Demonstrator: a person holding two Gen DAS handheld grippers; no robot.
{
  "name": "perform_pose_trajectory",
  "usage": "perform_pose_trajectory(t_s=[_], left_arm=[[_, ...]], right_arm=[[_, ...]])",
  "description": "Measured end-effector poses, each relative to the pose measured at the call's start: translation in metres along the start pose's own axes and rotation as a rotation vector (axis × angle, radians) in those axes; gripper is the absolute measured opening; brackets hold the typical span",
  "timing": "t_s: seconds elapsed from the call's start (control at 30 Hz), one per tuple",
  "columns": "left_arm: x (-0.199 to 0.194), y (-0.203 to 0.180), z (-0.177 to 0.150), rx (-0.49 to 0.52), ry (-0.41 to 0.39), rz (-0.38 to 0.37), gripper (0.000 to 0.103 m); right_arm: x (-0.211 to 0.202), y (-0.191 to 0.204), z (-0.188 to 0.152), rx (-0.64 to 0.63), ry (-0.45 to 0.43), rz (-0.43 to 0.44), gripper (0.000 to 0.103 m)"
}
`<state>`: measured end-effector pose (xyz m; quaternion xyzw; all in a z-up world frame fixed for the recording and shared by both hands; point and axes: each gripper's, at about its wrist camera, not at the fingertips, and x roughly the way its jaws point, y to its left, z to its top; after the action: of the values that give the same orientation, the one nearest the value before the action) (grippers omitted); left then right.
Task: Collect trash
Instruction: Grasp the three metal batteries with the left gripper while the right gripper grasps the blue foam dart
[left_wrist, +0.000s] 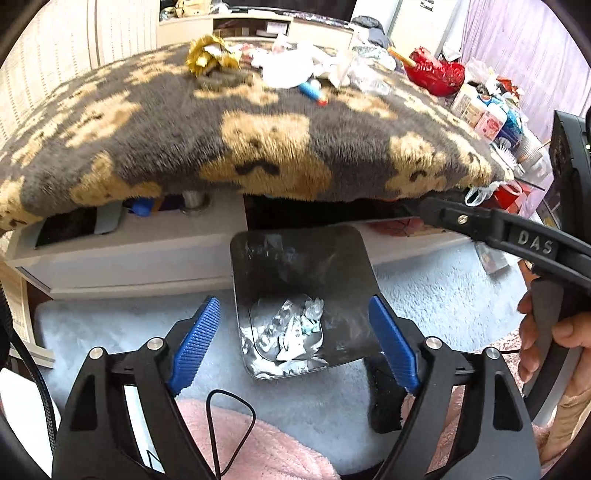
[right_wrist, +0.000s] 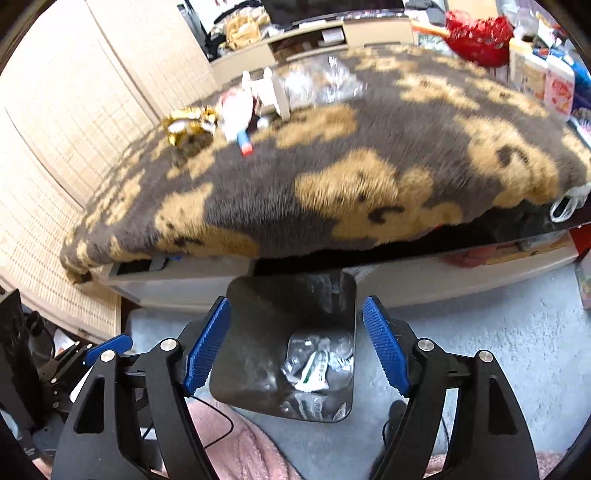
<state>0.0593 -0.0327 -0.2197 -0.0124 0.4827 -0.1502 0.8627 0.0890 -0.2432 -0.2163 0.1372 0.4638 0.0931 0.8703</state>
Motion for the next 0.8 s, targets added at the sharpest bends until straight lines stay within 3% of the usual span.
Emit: perform_pose_trajectory(t_s=[0.37,0.7,0.73,0.8], left_arm=[[-0.03,0.011,0.028,0.0,-0.084,0.023,0.08],[-0.015,0.046,0.076,-0.023,-0.108,0.075,0.08],[-0.012,0.05,0.081,-0.024,-0.109,0.079,0.08],[-0.006,0.058,0.093,-0.031,-0.11,0.083,0.08]], right_arm=[[-0.032,0.008,0.037,-0.005,-0.099,0.009,0.076],[0.013,0.037,0.083,-0.053,-0.093,0.042,0.075],[0.022,0.04,0.088,-0.059,-0.09,0.047,0.073],[0.038,0.046,0.096,-0.077,-0.072,0.046,0.056]])
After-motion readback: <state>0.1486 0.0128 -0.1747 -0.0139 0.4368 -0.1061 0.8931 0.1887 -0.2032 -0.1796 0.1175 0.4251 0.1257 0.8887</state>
